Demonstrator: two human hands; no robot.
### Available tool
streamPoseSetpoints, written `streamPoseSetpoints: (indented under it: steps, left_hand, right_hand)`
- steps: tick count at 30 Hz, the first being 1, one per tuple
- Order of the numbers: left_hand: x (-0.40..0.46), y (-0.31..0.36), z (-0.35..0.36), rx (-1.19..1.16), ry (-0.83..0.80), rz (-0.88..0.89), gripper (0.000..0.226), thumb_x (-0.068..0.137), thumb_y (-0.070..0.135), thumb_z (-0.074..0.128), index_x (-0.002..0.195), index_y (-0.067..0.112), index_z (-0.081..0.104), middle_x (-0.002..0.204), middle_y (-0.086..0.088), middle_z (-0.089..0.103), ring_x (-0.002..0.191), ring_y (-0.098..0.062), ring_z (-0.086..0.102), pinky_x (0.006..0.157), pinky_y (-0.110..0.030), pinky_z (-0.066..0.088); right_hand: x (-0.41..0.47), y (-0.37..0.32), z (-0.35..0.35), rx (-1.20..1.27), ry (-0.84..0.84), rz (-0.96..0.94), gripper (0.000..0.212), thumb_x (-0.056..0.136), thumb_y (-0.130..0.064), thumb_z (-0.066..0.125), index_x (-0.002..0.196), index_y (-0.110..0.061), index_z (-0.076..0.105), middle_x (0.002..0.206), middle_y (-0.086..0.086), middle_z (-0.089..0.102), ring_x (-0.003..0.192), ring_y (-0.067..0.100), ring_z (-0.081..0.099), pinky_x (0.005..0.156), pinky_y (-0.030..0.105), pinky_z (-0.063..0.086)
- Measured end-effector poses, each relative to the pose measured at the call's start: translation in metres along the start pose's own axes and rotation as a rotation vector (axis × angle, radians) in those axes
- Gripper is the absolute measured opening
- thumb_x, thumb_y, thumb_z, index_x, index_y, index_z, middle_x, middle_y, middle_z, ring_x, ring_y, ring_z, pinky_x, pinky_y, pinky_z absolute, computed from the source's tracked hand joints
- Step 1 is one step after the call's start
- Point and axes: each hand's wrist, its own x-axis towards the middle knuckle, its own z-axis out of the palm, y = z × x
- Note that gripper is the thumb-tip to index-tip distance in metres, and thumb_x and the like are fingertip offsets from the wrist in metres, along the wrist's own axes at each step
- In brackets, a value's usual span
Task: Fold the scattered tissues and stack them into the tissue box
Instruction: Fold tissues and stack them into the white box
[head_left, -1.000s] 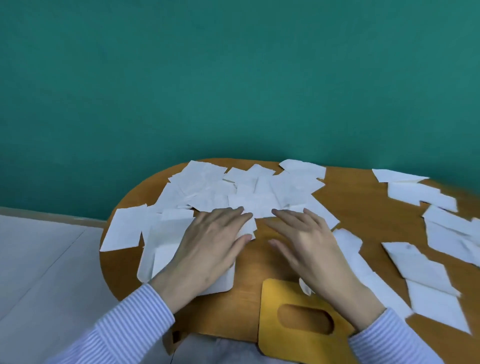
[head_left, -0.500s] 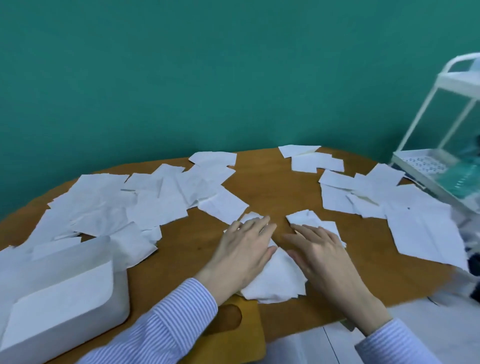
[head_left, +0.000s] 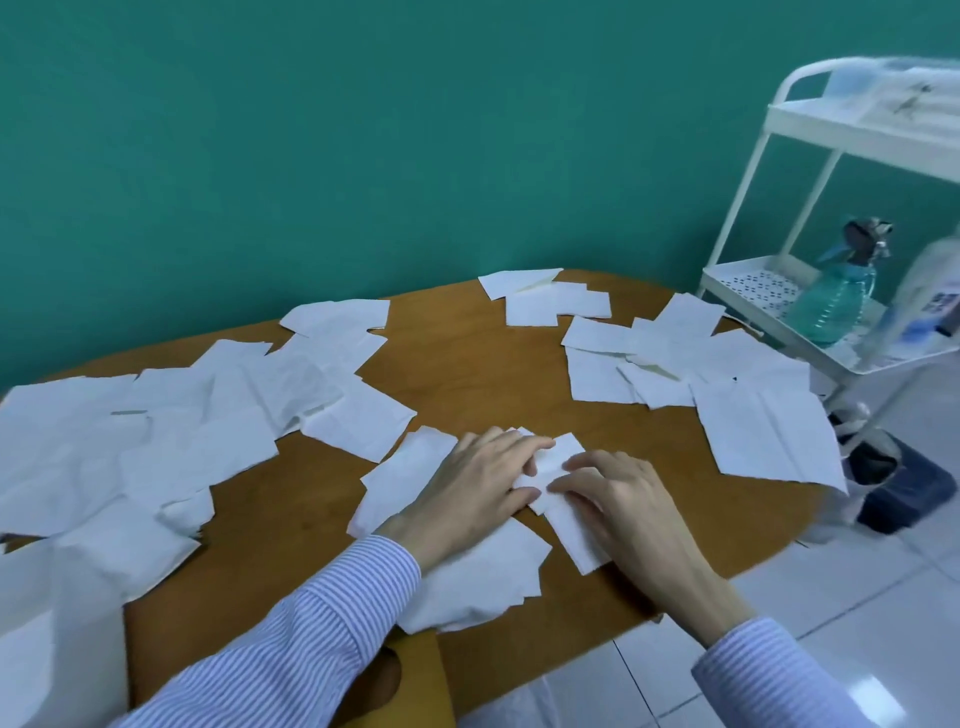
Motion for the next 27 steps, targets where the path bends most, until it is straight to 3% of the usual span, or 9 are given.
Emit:
streamPoseSetpoints:
  steps: [3, 6, 9, 13, 16, 19, 22, 27]
  left_hand:
    - [-0.007, -0.003, -0.002, -0.056, -0.05, -0.021, 0.044, 0.097, 0.04, 0.059, 0.139, 0.032, 0.049, 0.106, 0.016, 0.05, 0.102, -0.005, 0.042, 0.093, -0.032, 0.043]
    - [-0.012, -0.005, -0.006, -0.048, -0.089, -0.034, 0.043, 0.097, 0.045, 0.058, 0.138, 0.032, 0.052, 0.107, 0.015, 0.045, 0.102, -0.005, 0.042, 0.09, -0.033, 0.046]
    - [-0.011, -0.005, -0.01, -0.069, -0.084, -0.03, 0.043, 0.098, 0.048, 0.054, 0.139, 0.034, 0.05, 0.124, 0.018, 0.046, 0.113, -0.003, 0.041, 0.096, -0.034, 0.044]
    - [-0.002, 0.005, -0.018, -0.173, -0.055, 0.06, 0.054, 0.096, 0.047, 0.06, 0.146, 0.036, 0.043, 0.146, 0.021, 0.044, 0.135, -0.001, 0.033, 0.107, -0.033, 0.031]
    - [0.011, 0.015, -0.033, -0.143, -0.01, 0.115, 0.043, 0.095, 0.046, 0.061, 0.136, 0.036, 0.054, 0.122, 0.015, 0.059, 0.121, -0.004, 0.042, 0.094, -0.029, 0.029]
    - [0.022, 0.019, -0.054, -0.159, 0.102, 0.139, 0.022, 0.094, 0.045, 0.062, 0.114, 0.036, 0.064, 0.101, 0.022, 0.056, 0.101, -0.001, 0.044, 0.084, -0.021, 0.028]
    - [0.024, 0.019, -0.071, -0.157, 0.14, 0.148, 0.01, 0.096, 0.042, 0.062, 0.102, 0.035, 0.066, 0.098, 0.021, 0.056, 0.098, -0.001, 0.046, 0.082, -0.02, 0.028]
    - [0.011, 0.013, -0.083, -0.152, 0.157, 0.116, 0.008, 0.097, 0.038, 0.063, 0.098, 0.032, 0.068, 0.095, 0.017, 0.062, 0.095, -0.002, 0.055, 0.087, -0.031, 0.038]
  right_hand:
    - [0.0, -0.007, -0.003, 0.098, -0.033, 0.068, 0.023, 0.091, -0.032, 0.066, 0.113, -0.034, 0.06, 0.112, -0.011, 0.063, 0.096, 0.013, 0.055, 0.085, 0.033, 0.044]
    - [-0.003, -0.012, -0.009, 0.153, -0.072, 0.105, 0.036, 0.09, -0.034, 0.068, 0.122, -0.03, 0.05, 0.111, -0.011, 0.061, 0.097, 0.011, 0.05, 0.087, 0.028, 0.039]
    - [-0.008, -0.01, -0.013, 0.226, -0.096, 0.12, 0.032, 0.096, -0.028, 0.06, 0.12, -0.037, 0.042, 0.113, -0.013, 0.054, 0.098, 0.006, 0.043, 0.086, 0.025, 0.037]
    - [-0.002, -0.008, -0.022, 0.301, -0.081, 0.15, 0.035, 0.096, -0.023, 0.06, 0.099, -0.044, 0.033, 0.1, -0.022, 0.05, 0.094, 0.006, 0.052, 0.077, 0.022, 0.047]
    - [0.009, -0.008, -0.037, 0.31, -0.008, 0.153, 0.045, 0.092, -0.023, 0.066, 0.095, -0.046, 0.028, 0.096, -0.025, 0.046, 0.091, 0.0, 0.054, 0.071, 0.012, 0.045]
    - [0.017, -0.008, -0.056, 0.393, 0.086, 0.129, 0.048, 0.089, -0.025, 0.071, 0.109, -0.042, 0.032, 0.1, -0.024, 0.052, 0.096, 0.002, 0.058, 0.079, 0.015, 0.05]
    - [0.023, -0.007, -0.066, 0.383, 0.066, 0.135, 0.045, 0.087, -0.027, 0.072, 0.116, -0.04, 0.04, 0.108, -0.014, 0.058, 0.099, 0.005, 0.058, 0.085, 0.016, 0.049]
    - [0.024, -0.005, -0.068, 0.338, 0.12, 0.111, 0.017, 0.09, -0.031, 0.067, 0.102, -0.032, 0.056, 0.1, -0.014, 0.057, 0.087, -0.001, 0.056, 0.073, 0.01, 0.043]
